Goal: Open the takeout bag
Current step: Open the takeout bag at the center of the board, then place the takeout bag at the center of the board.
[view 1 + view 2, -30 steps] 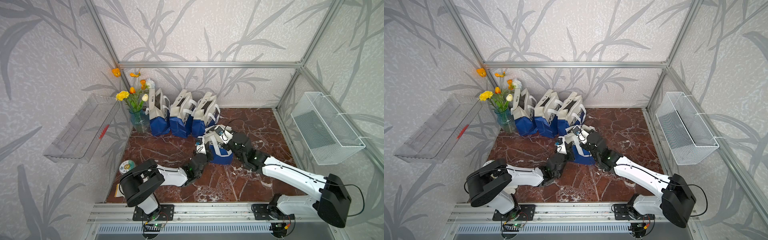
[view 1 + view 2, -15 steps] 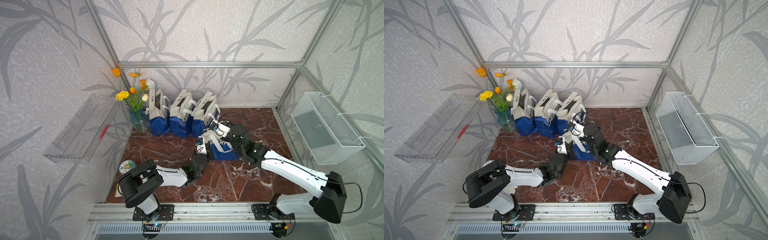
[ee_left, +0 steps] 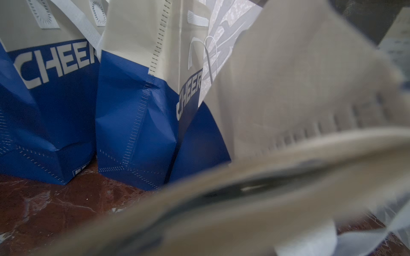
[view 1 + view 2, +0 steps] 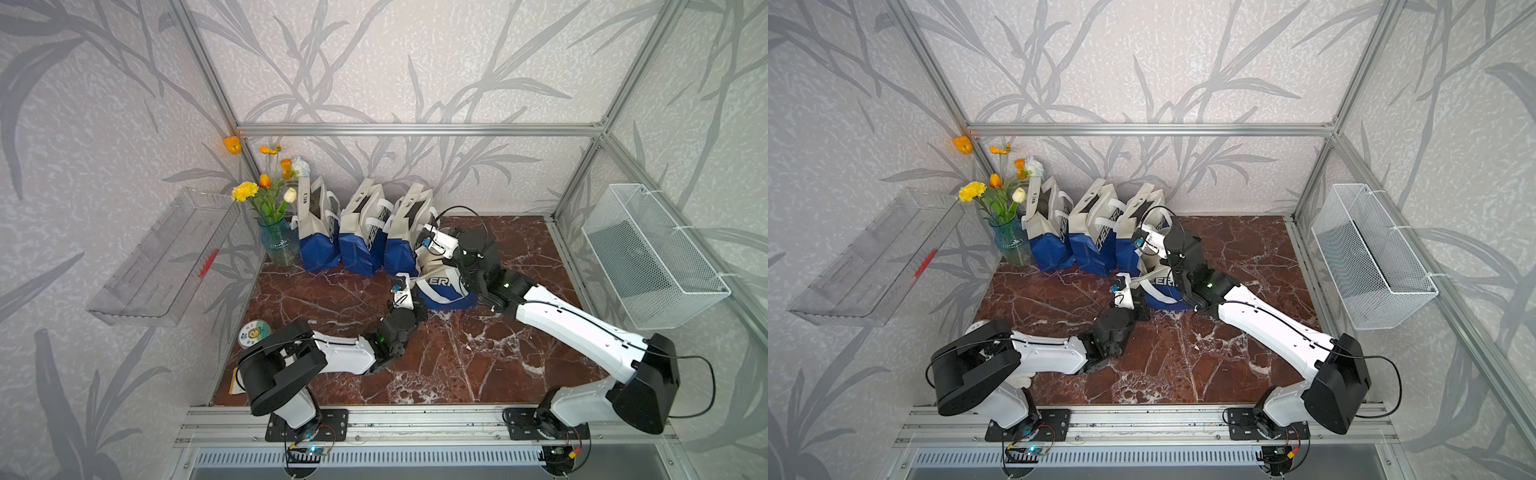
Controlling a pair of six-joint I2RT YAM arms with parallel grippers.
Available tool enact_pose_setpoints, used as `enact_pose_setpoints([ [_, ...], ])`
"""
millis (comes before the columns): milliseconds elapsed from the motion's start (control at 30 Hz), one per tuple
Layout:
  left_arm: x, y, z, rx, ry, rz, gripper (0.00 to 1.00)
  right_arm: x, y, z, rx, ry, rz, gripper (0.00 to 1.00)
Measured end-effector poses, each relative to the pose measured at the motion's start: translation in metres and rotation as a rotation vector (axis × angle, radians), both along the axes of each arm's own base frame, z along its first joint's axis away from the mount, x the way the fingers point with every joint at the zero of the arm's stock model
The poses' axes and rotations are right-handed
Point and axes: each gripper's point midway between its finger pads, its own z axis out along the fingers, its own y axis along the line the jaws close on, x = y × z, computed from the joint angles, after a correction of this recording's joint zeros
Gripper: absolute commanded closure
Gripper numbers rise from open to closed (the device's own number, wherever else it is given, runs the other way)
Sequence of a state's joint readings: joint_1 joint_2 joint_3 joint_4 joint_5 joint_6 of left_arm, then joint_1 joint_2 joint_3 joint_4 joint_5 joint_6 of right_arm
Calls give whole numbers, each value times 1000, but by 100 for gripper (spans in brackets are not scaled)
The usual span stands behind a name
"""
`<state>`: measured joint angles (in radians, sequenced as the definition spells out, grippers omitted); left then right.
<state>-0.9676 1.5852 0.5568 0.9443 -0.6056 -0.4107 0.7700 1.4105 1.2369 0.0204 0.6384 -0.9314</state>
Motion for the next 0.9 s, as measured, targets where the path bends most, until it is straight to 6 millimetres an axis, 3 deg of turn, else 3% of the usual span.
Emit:
enact_pose_setpoints([
  [33, 0, 0, -1, 2, 2, 0, 100, 0, -1, 1, 6, 2, -3, 98],
  [200, -2, -3, -3, 3, 13, -8, 100, 2, -9, 16, 110, 15, -41, 51],
  [300, -3, -10, 0, -7, 22, -18, 100, -2, -17, 33, 217, 12, -63, 41],
  [467, -2, -22, 2, -41, 43, -1, 100, -22, -34, 42, 382, 33, -73, 38],
  [667, 5, -41, 2, -83, 63, 91, 100, -53, -72, 33, 566, 64, -127, 38],
  [767, 16, -56, 5, -107, 60, 142, 100, -64, -88, 24, 621, 70, -158, 38],
  [900, 33, -75, 9, -137, 37, 211, 100, -75, -102, -5, 674, 105, -214, 40],
])
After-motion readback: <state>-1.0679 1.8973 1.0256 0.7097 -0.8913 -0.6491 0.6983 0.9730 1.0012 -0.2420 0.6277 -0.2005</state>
